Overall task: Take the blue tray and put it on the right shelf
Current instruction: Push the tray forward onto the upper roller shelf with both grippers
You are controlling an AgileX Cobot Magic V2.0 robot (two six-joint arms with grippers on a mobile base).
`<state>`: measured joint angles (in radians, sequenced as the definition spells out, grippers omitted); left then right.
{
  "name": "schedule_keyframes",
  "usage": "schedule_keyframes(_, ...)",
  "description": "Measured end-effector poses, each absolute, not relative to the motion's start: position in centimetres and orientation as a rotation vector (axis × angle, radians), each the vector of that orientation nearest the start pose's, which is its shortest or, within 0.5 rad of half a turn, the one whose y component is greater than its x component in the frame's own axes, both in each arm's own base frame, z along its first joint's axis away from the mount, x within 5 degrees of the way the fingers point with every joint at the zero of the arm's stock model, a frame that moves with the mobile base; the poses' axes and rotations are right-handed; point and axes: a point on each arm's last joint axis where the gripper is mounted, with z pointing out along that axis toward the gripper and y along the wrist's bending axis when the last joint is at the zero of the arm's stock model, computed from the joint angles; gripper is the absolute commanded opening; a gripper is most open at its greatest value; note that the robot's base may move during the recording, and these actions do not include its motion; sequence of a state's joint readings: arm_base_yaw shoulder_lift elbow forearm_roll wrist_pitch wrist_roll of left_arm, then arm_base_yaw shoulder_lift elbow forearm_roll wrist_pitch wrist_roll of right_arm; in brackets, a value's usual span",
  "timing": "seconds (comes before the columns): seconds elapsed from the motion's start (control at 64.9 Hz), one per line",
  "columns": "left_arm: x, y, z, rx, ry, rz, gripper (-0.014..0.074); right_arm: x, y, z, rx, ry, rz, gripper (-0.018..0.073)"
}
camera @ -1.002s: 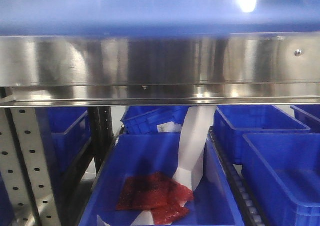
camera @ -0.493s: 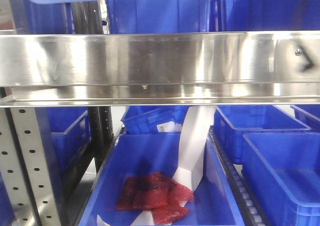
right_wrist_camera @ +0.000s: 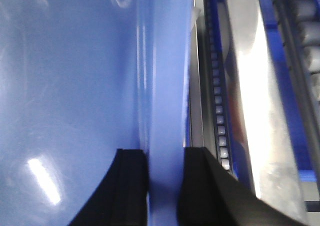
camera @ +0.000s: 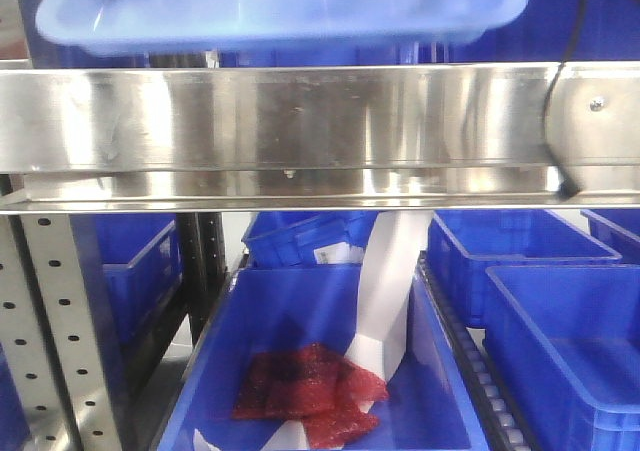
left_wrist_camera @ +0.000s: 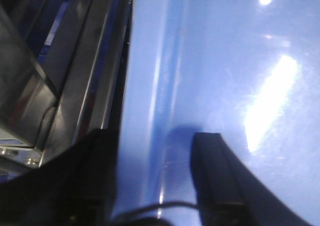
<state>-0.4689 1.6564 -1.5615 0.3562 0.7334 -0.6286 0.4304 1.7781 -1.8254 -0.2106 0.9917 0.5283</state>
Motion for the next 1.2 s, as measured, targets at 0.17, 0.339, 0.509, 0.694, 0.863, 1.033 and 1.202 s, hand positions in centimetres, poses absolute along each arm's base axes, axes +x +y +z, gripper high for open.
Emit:
schedule_keyframes(0.17, 35.2, -15.3, 36.1, 0.015, 2.256, -0.143, 0.0276, 38.2, 15.0, 36.9, 0.088, 2.414, 0.2, 0.0305)
schedule_keyframes(0.339, 35.8, -14.9, 36.4, -0.02, 2.226, -0.191, 0.029, 38.7, 14.4, 36.6, 0.125, 2.422, 0.227, 0.0414)
schedule_keyframes(0.509, 36.2, -14.6, 36.4, -0.036, 2.207, -0.211, 0.0337, 38.9, 14.2, 36.7, 0.135, 2.407, 0.239, 0.0414)
schedule_keyframes(0.694, 36.2, -14.5, 36.5, -0.039, 2.201, -0.215, 0.0336, 39.0, 14.2, 36.5, 0.134, 2.409, 0.238, 0.0414)
schedule_keyframes(0.863, 36.2, -14.5, 36.5, -0.037, 2.199, -0.214, 0.0194, 39.2, 14.3, 36.3, 0.138, 2.413, 0.237, 0.0375)
schedule_keyframes(1.033, 36.2, -14.5, 36.5, -0.037, 2.196, -0.214, -0.0051, 39.2, 14.3, 36.3, 0.138, 2.413, 0.237, 0.0052)
schedule_keyframes(1.202, 36.3, -14.5, 36.4, -0.028, 2.192, -0.2, -0.0048, 39.2, 14.3, 36.3, 0.137, 2.409, 0.24, 0.0056)
